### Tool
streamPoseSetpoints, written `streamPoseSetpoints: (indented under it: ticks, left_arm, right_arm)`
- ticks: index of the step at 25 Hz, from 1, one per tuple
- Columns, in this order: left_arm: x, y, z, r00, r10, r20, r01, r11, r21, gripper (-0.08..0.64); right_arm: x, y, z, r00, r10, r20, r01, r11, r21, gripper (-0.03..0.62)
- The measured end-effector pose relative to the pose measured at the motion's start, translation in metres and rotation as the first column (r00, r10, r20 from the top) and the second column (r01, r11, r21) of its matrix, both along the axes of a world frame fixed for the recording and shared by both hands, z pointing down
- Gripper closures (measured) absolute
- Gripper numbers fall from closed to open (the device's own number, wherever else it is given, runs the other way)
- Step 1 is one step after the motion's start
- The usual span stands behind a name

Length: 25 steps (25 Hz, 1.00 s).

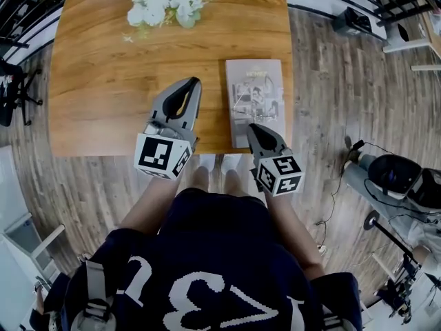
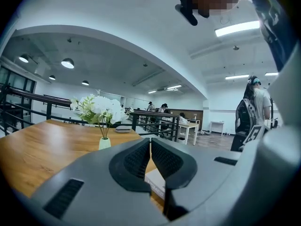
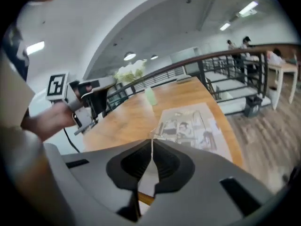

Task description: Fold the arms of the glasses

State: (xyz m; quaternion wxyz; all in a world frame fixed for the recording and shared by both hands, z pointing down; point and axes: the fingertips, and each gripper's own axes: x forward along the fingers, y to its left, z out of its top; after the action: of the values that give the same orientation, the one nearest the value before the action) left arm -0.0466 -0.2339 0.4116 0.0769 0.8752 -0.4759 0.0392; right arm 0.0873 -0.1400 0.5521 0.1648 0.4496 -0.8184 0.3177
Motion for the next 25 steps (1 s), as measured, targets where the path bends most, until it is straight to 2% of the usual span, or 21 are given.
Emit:
streamPoseSetpoints:
  ticks: [1, 2, 3, 6, 8, 10, 12, 15, 19, 21, 22, 25]
  left_arm:
    - [0.001, 0.000, 0.001, 1.000, 0.002, 0.001, -0.002, 1.000, -0.003, 0.538]
    - [0.001, 0.000, 0.003, 1.000, 0.005, 0.002, -0.005, 1.000, -0.005, 0.538]
    - [0.001, 0.001, 0.004, 1.000, 0.006, 0.004, -0.006, 1.000, -0.008, 0.538]
    - [0.000, 0.002, 0.006, 1.000, 0.006, 0.010, -0.006, 1.000, -0.013, 0.538]
    - [-0.001, 0.002, 0.007, 1.000, 0.003, 0.015, -0.002, 1.000, -0.015, 0.538]
    - [-0.001, 0.002, 0.007, 1.000, 0.000, 0.020, 0.001, 1.000, -0.017, 0.538]
    - [-0.002, 0.004, 0.006, 1.000, -0.001, 0.025, 0.002, 1.000, -0.018, 0.538]
    - [-0.003, 0.006, 0.006, 0.999, -0.004, 0.036, 0.005, 1.000, -0.018, 0.538]
    - [-0.007, 0.008, 0.008, 0.999, -0.015, 0.045, 0.016, 1.000, -0.023, 0.538]
    - [-0.009, 0.008, 0.008, 0.999, -0.017, 0.048, 0.018, 1.000, -0.023, 0.538]
    - [-0.009, 0.009, 0.009, 0.999, -0.017, 0.049, 0.018, 1.000, -0.023, 0.538]
    - [-0.010, 0.009, 0.010, 0.999, -0.017, 0.050, 0.019, 1.000, -0.024, 0.538]
  right_arm:
    - [0.001, 0.002, 0.007, 0.994, 0.070, 0.088, -0.065, 0.996, -0.055, 0.561]
    - [0.004, 0.002, 0.014, 0.974, 0.148, 0.174, -0.130, 0.985, -0.111, 0.561]
    - [0.007, 0.002, 0.019, 0.941, 0.226, 0.254, -0.188, 0.968, -0.165, 0.558]
    - [0.018, -0.005, 0.024, 0.797, 0.409, 0.443, -0.305, 0.907, -0.289, 0.485]
    - [0.024, -0.013, 0.022, 0.690, 0.491, 0.532, -0.350, 0.869, -0.349, 0.483]
    - [0.026, -0.019, 0.024, 0.584, 0.559, 0.589, -0.370, 0.829, -0.420, 0.482]
    - [0.025, -0.022, 0.027, 0.506, 0.605, 0.615, -0.369, 0.796, -0.479, 0.483]
    - [0.026, -0.024, 0.032, 0.443, 0.644, 0.624, -0.373, 0.765, -0.525, 0.483]
    - [0.026, -0.028, 0.038, 0.334, 0.692, 0.640, -0.369, 0.721, -0.586, 0.497]
    - [0.028, -0.030, 0.038, 0.307, 0.692, 0.653, -0.371, 0.719, -0.588, 0.508]
    - [0.030, -0.031, 0.038, 0.299, 0.689, 0.660, -0.373, 0.721, -0.584, 0.534]
    - [0.033, -0.033, 0.036, 0.294, 0.672, 0.679, -0.376, 0.735, -0.564, 0.560]
